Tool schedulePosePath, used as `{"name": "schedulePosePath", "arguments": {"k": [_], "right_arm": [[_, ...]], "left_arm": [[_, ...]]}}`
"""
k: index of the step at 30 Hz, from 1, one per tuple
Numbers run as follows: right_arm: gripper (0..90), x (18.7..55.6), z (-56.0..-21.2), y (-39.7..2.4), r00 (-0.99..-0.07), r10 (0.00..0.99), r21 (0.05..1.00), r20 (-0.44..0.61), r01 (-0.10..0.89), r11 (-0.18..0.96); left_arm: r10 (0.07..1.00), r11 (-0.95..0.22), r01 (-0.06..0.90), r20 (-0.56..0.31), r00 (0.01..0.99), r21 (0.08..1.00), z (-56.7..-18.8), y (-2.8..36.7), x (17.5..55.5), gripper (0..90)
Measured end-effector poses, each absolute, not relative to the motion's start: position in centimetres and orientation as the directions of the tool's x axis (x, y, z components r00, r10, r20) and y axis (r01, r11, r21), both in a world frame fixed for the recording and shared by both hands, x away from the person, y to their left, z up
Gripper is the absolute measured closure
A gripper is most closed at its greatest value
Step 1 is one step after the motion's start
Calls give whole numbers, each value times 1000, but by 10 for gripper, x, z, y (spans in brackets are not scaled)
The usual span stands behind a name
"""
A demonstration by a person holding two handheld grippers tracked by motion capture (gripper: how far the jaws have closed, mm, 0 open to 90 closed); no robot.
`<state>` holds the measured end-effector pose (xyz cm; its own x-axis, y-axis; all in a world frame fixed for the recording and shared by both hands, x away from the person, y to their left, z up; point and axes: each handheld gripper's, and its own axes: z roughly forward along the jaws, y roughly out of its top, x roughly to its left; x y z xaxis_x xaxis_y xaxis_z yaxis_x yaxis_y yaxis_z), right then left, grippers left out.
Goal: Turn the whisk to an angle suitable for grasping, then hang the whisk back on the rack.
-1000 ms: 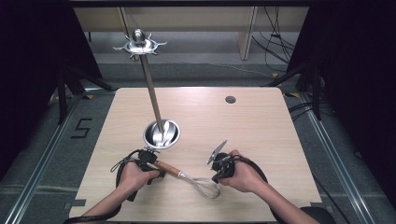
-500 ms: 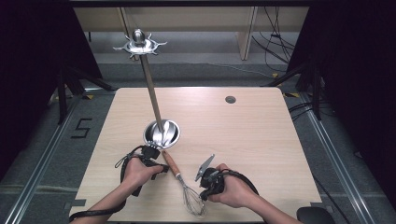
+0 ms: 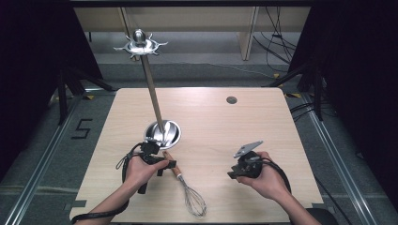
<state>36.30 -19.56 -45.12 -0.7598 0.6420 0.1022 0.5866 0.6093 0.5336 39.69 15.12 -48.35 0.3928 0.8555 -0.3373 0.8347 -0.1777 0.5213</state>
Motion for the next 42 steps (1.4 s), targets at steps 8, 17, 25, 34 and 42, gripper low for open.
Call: {"name": "schedulePosePath", "arguments": {"k": [8,17,25,34,42], "right_arm": [[679,360,-451,-214,-734,666,547,134,615,567],[671,363,-453,-217,-733,664,539,147,623,568],[663,360,-454,-219,-711,682,511,172,656,555],[659,360,-457,-217,-704,683,488,195,673,555],[654,360,-458,-219,-695,689,483,205,684,546]], "left_arm": [[872,-173,850,-324,367,498,-485,147,397,321],[895,-191,867,-280,346,460,-486,124,405,274],[911,-259,870,-193,365,420,-485,114,408,249],[916,-250,891,-205,345,379,-487,117,407,276],[912,-270,889,-196,359,370,-486,113,405,413]]}}
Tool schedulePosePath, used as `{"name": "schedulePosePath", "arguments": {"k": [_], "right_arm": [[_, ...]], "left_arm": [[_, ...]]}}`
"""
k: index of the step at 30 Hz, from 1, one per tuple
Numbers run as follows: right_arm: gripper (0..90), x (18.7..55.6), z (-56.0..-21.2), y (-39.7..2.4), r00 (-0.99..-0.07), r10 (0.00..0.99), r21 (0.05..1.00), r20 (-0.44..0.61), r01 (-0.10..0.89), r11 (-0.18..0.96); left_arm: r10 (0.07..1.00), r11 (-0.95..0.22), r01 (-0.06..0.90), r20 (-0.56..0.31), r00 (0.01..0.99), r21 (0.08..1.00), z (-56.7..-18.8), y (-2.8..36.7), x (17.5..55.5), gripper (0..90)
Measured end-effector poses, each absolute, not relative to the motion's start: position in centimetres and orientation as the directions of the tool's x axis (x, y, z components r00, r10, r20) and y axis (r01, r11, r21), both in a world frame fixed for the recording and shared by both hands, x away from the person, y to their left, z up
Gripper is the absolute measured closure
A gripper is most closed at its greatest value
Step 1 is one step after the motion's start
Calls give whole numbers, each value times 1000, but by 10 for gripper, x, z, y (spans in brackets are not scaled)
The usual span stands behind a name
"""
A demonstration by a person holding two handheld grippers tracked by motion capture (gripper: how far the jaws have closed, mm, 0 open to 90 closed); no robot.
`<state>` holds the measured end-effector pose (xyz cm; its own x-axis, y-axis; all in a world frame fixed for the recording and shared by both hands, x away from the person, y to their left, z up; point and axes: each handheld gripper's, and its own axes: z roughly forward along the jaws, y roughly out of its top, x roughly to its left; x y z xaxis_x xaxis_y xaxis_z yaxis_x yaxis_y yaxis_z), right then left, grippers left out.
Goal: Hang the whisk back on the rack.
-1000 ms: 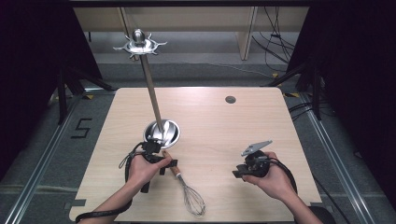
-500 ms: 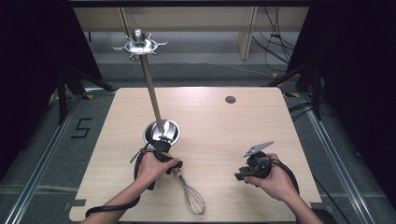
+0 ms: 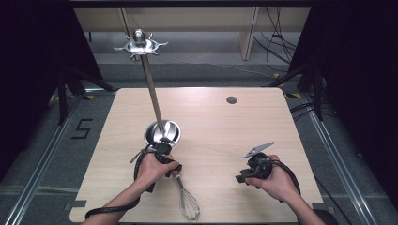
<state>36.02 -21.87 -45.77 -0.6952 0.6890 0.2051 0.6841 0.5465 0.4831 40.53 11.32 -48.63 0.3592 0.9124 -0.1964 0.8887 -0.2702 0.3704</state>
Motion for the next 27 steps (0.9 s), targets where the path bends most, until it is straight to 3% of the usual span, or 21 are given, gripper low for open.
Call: {"name": "schedulePosePath", "arguments": {"k": [2,3,8,9,14,16,27], "right_arm": [[653,360,-458,-219,-700,684,477,205,682,554],[654,361,-459,-218,-702,681,478,208,680,555],[654,361,-458,-217,-701,682,479,209,681,553],[654,361,-458,-217,-701,681,479,211,681,553],[654,360,-458,-217,-696,685,475,215,688,549],[654,361,-458,-218,-702,680,482,211,680,553],[649,360,-458,-217,-688,692,470,217,695,544]], "left_arm": [[906,-301,878,-177,385,371,-486,114,404,496],[875,-394,840,-128,467,372,-485,119,407,539],[874,-399,848,-135,466,349,-484,119,404,644],[841,-471,813,-104,531,341,-484,123,406,655],[821,-510,804,-106,561,305,-482,125,406,684],[856,-443,848,-145,496,291,-482,120,402,684],[816,-535,814,-111,567,228,-480,120,408,684]]}}
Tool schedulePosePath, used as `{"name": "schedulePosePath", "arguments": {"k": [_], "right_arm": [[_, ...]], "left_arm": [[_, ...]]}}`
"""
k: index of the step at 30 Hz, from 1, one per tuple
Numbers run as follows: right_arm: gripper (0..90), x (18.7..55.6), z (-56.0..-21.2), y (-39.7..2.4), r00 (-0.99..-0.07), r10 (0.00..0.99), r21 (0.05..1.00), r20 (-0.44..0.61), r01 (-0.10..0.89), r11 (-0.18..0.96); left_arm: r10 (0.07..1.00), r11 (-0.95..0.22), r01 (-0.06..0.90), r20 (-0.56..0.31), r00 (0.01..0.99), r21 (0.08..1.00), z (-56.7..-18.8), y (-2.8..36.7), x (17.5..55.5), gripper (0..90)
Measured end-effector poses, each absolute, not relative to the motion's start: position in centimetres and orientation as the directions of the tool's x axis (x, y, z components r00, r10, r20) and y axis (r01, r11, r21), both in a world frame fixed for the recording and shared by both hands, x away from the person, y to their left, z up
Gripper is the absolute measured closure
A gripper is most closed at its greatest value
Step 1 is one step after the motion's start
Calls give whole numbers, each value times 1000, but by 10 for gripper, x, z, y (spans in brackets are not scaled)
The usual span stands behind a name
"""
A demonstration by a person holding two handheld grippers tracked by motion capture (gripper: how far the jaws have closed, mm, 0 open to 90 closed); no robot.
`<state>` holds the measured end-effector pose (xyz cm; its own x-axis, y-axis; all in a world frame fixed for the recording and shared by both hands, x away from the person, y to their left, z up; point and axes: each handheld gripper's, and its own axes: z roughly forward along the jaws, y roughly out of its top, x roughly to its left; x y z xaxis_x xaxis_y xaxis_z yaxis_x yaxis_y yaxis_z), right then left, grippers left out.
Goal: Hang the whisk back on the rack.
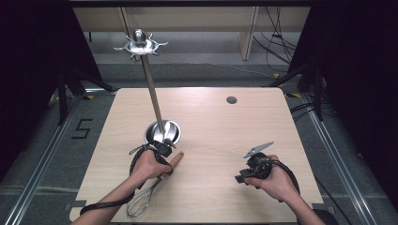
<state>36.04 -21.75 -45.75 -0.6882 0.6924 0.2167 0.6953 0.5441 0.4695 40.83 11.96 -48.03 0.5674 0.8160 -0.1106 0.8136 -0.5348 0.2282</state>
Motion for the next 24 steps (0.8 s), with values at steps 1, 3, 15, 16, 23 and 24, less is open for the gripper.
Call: {"name": "schedulePosePath", "arguments": {"k": [1,3,15,16,23,24], "right_arm": [[648,361,-458,-218,-698,683,479,215,685,549],[649,360,-458,-217,-699,682,479,215,684,550],[645,361,-458,-218,-704,682,509,198,668,543],[645,361,-458,-218,-706,681,507,198,668,545],[644,360,-457,-217,-709,679,517,191,660,545],[644,359,-457,-216,-699,686,512,201,672,535]], "left_arm": [[814,-537,812,-110,570,228,-480,120,408,686],[821,-518,822,-133,556,239,-480,120,406,690],[755,-445,691,-175,631,570,-455,149,386,694],[747,-430,669,-178,641,606,-454,152,383,695],[739,-313,574,-185,648,757,-441,166,367,695],[737,-292,558,-189,649,777,-439,169,365,695]]}}
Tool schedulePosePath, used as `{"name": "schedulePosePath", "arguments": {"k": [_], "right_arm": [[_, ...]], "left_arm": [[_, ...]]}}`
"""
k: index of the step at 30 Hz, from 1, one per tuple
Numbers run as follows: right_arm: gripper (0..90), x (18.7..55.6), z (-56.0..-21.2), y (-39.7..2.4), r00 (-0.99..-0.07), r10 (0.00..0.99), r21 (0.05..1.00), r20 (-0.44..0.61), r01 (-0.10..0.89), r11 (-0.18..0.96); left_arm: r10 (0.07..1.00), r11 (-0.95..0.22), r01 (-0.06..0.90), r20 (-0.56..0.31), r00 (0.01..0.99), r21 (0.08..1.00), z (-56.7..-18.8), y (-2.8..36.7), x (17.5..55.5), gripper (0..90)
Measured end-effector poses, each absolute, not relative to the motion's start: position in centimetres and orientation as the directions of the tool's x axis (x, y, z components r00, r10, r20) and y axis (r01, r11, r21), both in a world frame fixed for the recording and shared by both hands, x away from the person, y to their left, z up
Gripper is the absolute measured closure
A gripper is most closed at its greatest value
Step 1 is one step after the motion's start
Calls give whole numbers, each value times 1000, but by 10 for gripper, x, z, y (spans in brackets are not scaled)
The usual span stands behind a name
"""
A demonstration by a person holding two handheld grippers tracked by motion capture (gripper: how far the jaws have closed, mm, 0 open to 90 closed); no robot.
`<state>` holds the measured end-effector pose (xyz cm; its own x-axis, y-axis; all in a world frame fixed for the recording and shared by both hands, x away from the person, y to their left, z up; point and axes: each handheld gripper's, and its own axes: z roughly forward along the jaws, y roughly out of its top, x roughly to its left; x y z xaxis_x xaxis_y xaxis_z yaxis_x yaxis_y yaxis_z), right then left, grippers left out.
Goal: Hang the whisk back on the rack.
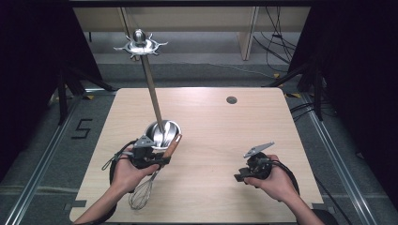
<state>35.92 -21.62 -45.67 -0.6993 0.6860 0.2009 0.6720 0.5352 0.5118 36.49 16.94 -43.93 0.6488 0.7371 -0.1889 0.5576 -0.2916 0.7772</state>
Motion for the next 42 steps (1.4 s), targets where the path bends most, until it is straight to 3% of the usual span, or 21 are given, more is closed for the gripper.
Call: {"name": "schedulePosePath", "arguments": {"k": [18,24,42], "right_arm": [[637,361,-454,-219,-703,691,558,171,647,520],[636,361,-455,-219,-699,694,574,173,644,506],[627,360,-453,-221,-689,702,577,179,652,492]], "left_arm": [[769,-60,371,-194,609,926,-418,190,341,696],[785,-37,288,-151,601,957,-407,192,336,696],[804,17,228,-149,576,973,-389,199,331,697]]}}
